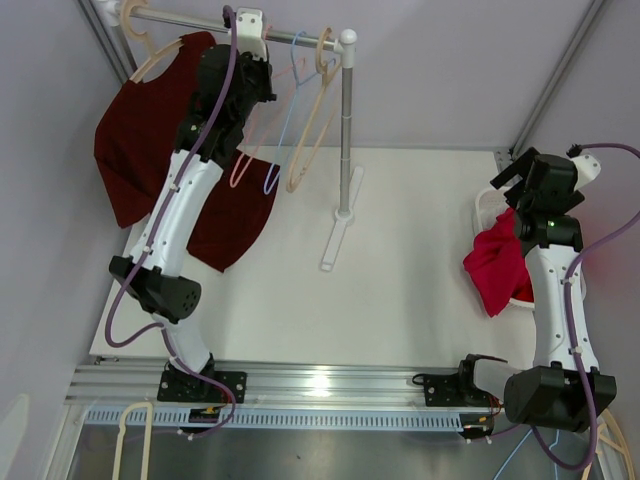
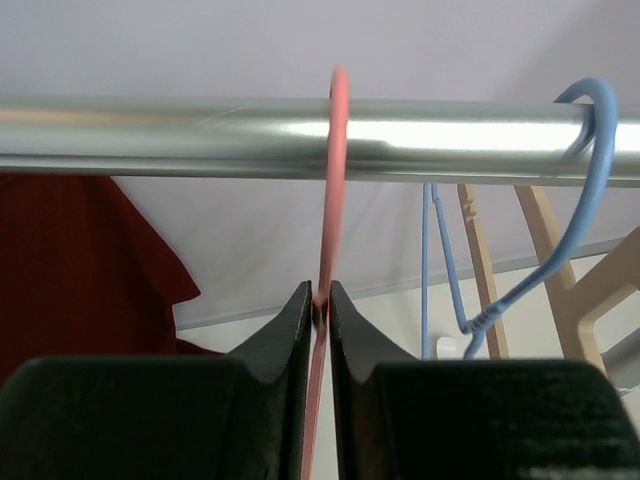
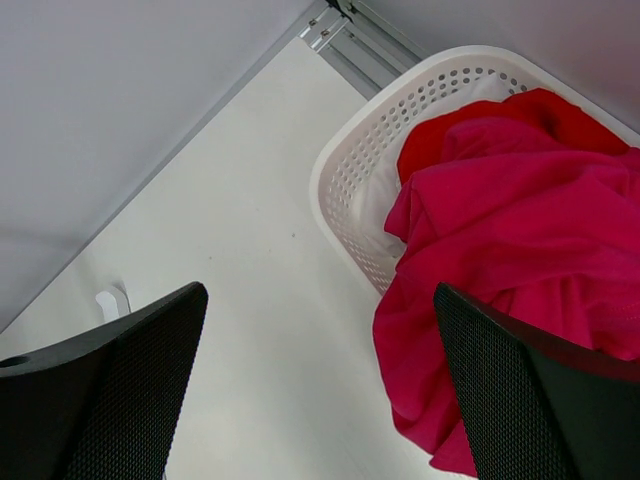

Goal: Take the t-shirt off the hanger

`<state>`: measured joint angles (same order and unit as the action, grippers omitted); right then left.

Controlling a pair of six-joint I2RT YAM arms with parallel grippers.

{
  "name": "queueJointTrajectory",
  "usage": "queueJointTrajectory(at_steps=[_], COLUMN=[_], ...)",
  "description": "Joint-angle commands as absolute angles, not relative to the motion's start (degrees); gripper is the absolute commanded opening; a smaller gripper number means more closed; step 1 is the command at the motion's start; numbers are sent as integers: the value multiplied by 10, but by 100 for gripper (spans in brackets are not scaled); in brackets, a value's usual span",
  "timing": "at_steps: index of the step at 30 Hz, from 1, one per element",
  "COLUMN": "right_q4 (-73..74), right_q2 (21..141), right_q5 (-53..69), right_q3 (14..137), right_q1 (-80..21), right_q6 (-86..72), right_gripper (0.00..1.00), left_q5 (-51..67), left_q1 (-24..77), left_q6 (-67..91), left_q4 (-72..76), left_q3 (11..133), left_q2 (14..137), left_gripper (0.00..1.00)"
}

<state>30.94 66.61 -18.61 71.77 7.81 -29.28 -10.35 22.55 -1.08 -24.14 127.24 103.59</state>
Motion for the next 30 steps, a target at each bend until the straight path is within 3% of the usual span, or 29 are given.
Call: queueJointTrajectory(at_steps=[1, 5, 9, 13, 17, 23, 30], right_q4=[282, 282, 280, 283, 283, 285, 272], right_q2=[660, 660, 662, 666, 664, 659, 671], right_q5=[-179, -179, -171, -167, -159, -148, -144], right_q3=[730, 729, 727, 731, 732, 737, 758], right_q1=[74, 74, 74, 74, 72, 63, 39], right_q6=[-283, -283, -283, -285, -287, -289, -280], right_gripper=[100, 99, 100, 100, 100, 100, 99], left_q5=[-73, -47, -47, -68, -45, -101, 2], left_q1=[229, 229, 229, 220, 194, 152, 16], left_q6=[-14, -6, -9, 11, 54, 67, 118], left_q4=[-208, -201, -207, -243, -295, -315, -328], left_q3=[1282, 1269, 1273, 1294, 1332, 1305, 1299], left_q2=[1022, 1010, 998, 981, 956, 907, 887], left_gripper=[15, 15, 36, 78, 99, 99, 100])
